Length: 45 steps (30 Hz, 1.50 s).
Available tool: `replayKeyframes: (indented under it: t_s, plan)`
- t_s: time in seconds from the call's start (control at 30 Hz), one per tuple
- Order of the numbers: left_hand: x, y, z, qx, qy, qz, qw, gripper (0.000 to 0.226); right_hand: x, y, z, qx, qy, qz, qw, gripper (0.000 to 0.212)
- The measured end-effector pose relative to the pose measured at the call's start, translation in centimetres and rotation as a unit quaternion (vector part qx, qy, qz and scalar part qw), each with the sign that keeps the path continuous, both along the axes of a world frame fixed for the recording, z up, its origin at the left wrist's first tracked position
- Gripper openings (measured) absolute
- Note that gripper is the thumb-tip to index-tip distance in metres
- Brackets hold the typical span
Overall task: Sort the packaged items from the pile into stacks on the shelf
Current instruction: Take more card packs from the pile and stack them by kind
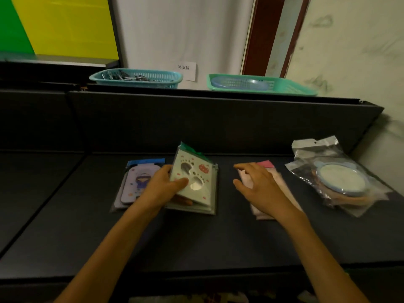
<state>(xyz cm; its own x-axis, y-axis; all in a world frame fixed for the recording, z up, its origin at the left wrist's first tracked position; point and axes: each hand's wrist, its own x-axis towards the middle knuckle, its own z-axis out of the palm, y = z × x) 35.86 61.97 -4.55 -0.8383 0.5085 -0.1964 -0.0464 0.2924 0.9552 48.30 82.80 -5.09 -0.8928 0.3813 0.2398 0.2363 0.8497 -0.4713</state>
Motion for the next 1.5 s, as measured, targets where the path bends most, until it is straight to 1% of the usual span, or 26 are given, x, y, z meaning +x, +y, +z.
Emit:
replayKeyframes:
  t_s: [0.07, 0.17, 0.23, 0.3, 0.33, 0.37, 0.47, 0.57, 0.63, 0.77, 0.93, 1.07, 1.17, 1.3, 1.5]
  plan:
    - [-0.1, 0.2, 0.0, -0.052, 0.036, 0.005, 0.998, 0.049, 0.2, 0.5, -0.1, -0.006, 0.008, -0.002, 1.000, 0.043]
    - [-0.2, 0.1, 0.3, -0.165, 0.154, 0.011, 0.974, 0.060, 0.5, 1.0, -0.2, -0.013, 0.014, -0.001, 1.000, 0.042]
    - [0.3, -0.1, 0.6, -0.246, 0.237, 0.001, 0.940, 0.061, 0.7, 1.1, -0.1, -0.007, 0.010, -0.004, 1.000, 0.042]
    - [0.5, -0.6, 0.9, -0.328, 0.336, -0.024, 0.883, 0.063, 0.7, 1.2, 0.0, 0.006, 0.007, -0.007, 1.000, 0.043]
    - [0.5, -1.0, 1.0, -0.341, 0.372, -0.030, 0.863, 0.064, 0.6, 1.1, 0.0, 0.014, 0.005, -0.005, 1.000, 0.044]
    - [0.2, -1.4, 0.9, -0.345, 0.389, -0.032, 0.854, 0.066, 0.5, 0.9, 0.1, 0.023, 0.001, 0.001, 1.000, 0.044]
    - [-0.4, -2.9, 0.9, -0.356, 0.394, -0.034, 0.847, 0.070, -0.3, -0.1, 0.0, 0.041, -0.007, 0.017, 0.999, 0.045]
    - [-0.6, -5.1, 0.7, -0.384, 0.385, -0.031, 0.839, 0.068, -1.5, -1.9, 0.1, 0.059, -0.006, 0.044, 0.997, 0.044]
    - [-0.9, -7.1, 0.3, -0.385, 0.396, -0.026, 0.833, 0.066, -2.6, -3.6, 0.2, 0.068, -0.008, 0.058, 0.996, 0.045]
    - [-2.0, -11.7, 0.4, -0.386, 0.394, 0.000, 0.834, 0.068, -5.3, -8.4, 0.4, 0.083, -0.016, 0.084, 0.993, 0.047]
    - [-4.0, -20.3, -0.4, -0.387, 0.394, 0.025, 0.833, 0.065, -7.8, -16.2, 0.3, 0.069, -0.026, 0.105, 0.992, 0.046]
    - [-5.0, -28.3, -1.1, -0.389, 0.385, 0.021, 0.837, 0.064, -9.3, -23.0, 0.0, 0.082, -0.038, 0.100, 0.991, 0.049]
    - [-5.9, -33.6, -1.2, -0.385, 0.392, 0.027, 0.835, 0.063, -10.3, -27.8, 0.0, 0.070, -0.042, 0.096, 0.992, 0.049]
    - [-6.7, -39.2, -1.3, -0.387, 0.385, 0.030, 0.837, 0.062, -11.8, -33.3, 0.0, 0.070, -0.040, 0.117, 0.990, 0.047]
    - [-9.5, -45.8, -1.7, -0.399, 0.357, 0.039, 0.844, 0.064, -15.3, -39.8, -0.2, 0.095, -0.047, 0.141, 0.984, 0.046]
